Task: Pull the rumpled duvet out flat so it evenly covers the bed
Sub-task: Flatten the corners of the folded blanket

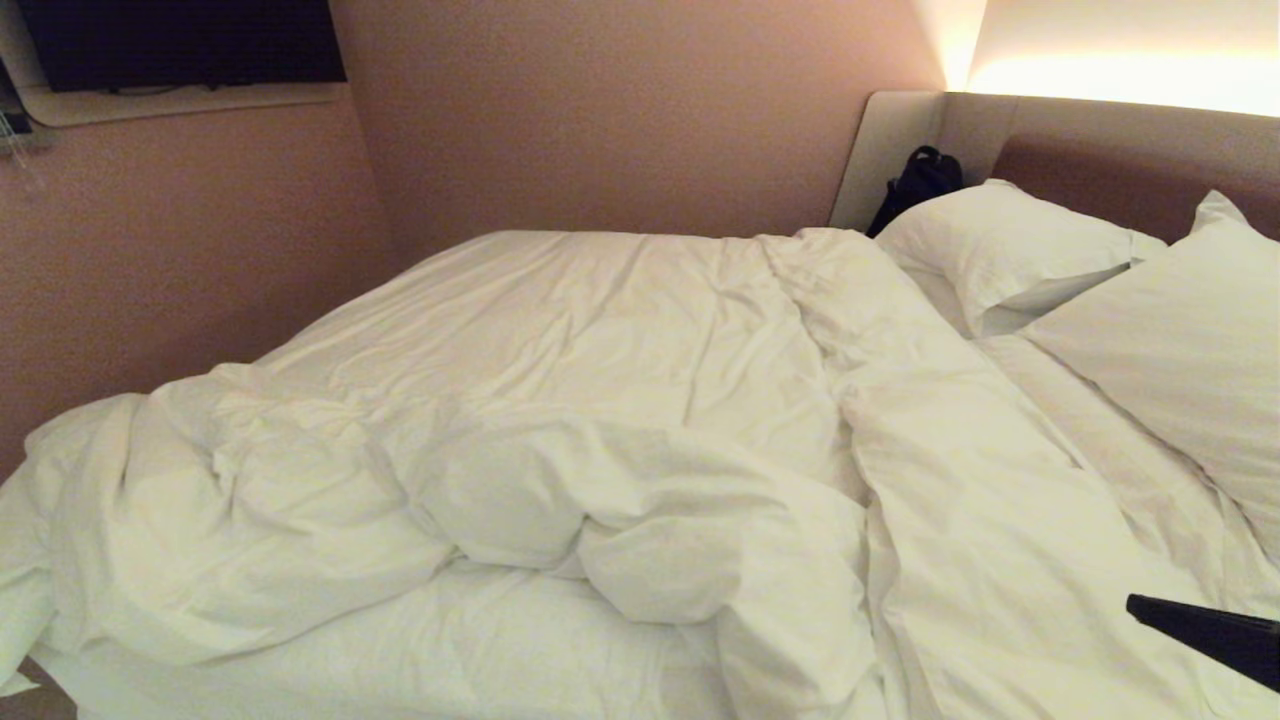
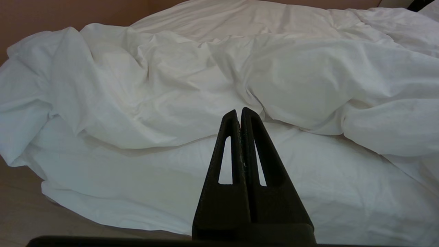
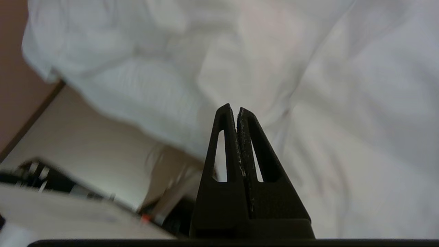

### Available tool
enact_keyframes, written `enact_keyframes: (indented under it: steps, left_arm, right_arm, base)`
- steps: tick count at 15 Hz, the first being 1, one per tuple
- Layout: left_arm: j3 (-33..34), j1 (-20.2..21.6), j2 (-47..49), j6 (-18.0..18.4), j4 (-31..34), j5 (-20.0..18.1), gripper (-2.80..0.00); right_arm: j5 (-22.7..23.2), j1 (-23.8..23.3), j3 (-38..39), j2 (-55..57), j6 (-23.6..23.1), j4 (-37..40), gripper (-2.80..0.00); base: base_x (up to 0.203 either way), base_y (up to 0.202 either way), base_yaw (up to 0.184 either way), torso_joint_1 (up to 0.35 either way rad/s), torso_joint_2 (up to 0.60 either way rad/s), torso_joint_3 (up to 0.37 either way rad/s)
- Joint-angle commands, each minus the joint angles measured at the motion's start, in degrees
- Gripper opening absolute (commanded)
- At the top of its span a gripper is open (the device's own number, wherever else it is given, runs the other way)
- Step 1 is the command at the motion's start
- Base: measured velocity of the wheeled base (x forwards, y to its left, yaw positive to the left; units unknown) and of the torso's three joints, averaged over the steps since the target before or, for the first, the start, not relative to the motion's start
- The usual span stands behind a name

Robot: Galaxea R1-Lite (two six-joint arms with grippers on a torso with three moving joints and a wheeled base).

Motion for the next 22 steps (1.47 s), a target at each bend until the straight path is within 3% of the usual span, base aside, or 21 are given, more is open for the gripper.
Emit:
enact_keyframes:
  steps: [1, 6, 10, 12, 14, 17, 22]
  left_arm:
    - [0.0, 0.0, 0.0, -0.1, 0.0, 0.0, -2.8]
    - [0.0, 0.0, 0.0, -0.1, 0.0, 0.0, -2.8]
    - [0.0, 0.0, 0.0, -0.1, 0.0, 0.0, -2.8]
    - [0.0, 0.0, 0.0, -0.1, 0.0, 0.0, -2.8]
    - [0.0, 0.0, 0.0, -0.1, 0.0, 0.0, -2.8]
    - [0.0, 0.0, 0.0, -0.1, 0.0, 0.0, -2.8]
    - [0.0, 0.0, 0.0, -0.1, 0.0, 0.0, -2.8]
  right_arm:
    - [-14.5, 0.1, -0.5, -4.8, 0.0, 0.0, -2.8]
    - [-18.2, 0.0, -0.9, -20.7, -0.7, 7.7, -2.8]
    - [-20.2, -1.8, -0.5, -31.1, -5.4, 13.1, -2.8]
    - [-27.6, -2.5, -0.3, -30.6, -6.0, 13.7, -2.8]
    - [-30.3, -6.3, -0.6, -29.1, -6.1, 13.9, -2.8]
    - [-29.4, -14.5, 0.2, -30.7, -7.0, 14.0, -2.8]
    - [-25.5, -15.4, 3.5, -44.7, -7.4, 14.1, -2.8]
  base:
    - [0.0, 0.0, 0.0, 0.0, 0.0, 0.0]
    - [0.0, 0.0, 0.0, 0.0, 0.0, 0.0]
    - [0.0, 0.0, 0.0, 0.0, 0.0, 0.0]
    - [0.0, 0.0, 0.0, 0.0, 0.0, 0.0]
    - [0.0, 0.0, 0.0, 0.0, 0.0, 0.0]
    - [0.0, 0.0, 0.0, 0.0, 0.0, 0.0]
    - [0.0, 0.0, 0.0, 0.0, 0.0, 0.0]
